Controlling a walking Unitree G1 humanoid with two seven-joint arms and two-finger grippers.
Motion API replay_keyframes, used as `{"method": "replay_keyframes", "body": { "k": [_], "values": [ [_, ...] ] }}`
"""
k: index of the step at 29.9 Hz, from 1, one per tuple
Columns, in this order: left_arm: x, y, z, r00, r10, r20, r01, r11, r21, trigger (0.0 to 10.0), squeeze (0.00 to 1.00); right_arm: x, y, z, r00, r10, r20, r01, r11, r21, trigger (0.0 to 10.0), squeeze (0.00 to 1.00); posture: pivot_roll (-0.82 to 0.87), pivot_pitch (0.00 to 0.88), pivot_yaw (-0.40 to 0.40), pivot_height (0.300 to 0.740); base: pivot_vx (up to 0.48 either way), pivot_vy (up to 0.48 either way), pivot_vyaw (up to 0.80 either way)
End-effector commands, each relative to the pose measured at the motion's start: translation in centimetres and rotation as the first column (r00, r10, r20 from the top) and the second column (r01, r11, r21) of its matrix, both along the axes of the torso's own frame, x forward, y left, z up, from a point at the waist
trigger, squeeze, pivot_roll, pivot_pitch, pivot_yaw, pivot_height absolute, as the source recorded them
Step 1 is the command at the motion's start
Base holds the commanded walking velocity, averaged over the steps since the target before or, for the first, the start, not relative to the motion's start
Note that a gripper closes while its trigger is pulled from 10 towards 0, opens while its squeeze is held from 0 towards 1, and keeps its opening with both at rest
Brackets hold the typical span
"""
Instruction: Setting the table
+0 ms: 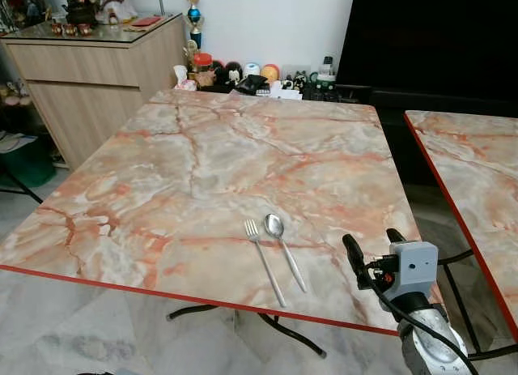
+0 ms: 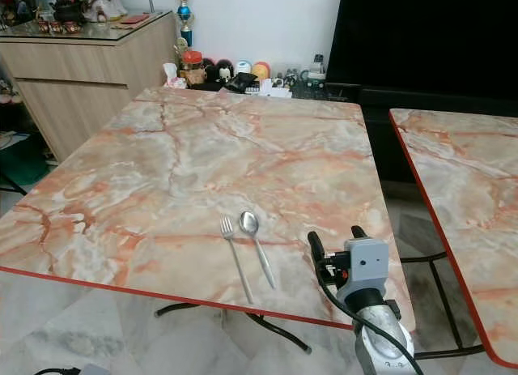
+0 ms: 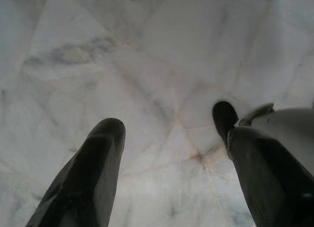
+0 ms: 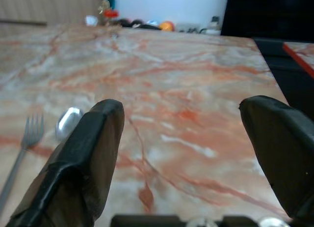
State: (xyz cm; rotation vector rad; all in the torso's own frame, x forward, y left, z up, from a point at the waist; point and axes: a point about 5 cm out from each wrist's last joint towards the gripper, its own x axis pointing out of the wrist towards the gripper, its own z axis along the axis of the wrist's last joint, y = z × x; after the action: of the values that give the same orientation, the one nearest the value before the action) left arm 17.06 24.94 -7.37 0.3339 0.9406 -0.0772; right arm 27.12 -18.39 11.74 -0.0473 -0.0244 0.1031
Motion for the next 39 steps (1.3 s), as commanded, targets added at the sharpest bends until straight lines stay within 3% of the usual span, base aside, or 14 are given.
{"method": "replay_keyframes", "body": {
  "k": [1,4,12,29,39],
  "values": [
    [-1.1,0.6,-0.4,0.999,0.016,-0.046,-0.016,1.0,0.02,10.0,0.0,0.2,0.6,0.1,1.0,0.001,0.007,-0.001,0.999,0.035,10.0,0.0,-0.02,0.0,0.011,0.74,0.0,0.48,0.0],
    [-1.1,0.7,-0.4,0.999,0.017,-0.044,-0.016,1.0,0.021,10.0,0.0,0.2,1.4,0.1,0.999,0.037,0.006,-0.038,0.999,0.019,10.0,0.0,-0.02,0.0,0.012,0.74,0.0,0.48,0.0],
    [-0.7,0.9,-0.1,0.999,0.008,-0.034,-0.007,0.999,0.036,10.0,0.0,0.5,1.6,0.0,1.0,0.03,0.002,-0.03,0.999,0.025,10.0,0.0,-0.01,0.0,0.013,0.74,0.0,0.472,0.0],
    [-0.7,0.5,-0.2,1.0,-0.003,-0.028,0.004,1.0,0.016,10.0,0.0,1.1,1.9,0.4,1.0,0.024,0.009,-0.024,0.999,0.037,10.0,0.0,0.0,0.036,0.012,0.74,0.0,0.0,0.0],
    [-0.6,0.6,-0.1,0.999,0.008,-0.031,-0.008,1.0,0.014,10.0,0.0,0.9,1.4,0.2,1.0,0.01,-0.015,-0.01,1.0,0.017,10.0,0.0,0.0,0.073,0.017,0.74,0.289,0.0,0.0]
  ]
}}
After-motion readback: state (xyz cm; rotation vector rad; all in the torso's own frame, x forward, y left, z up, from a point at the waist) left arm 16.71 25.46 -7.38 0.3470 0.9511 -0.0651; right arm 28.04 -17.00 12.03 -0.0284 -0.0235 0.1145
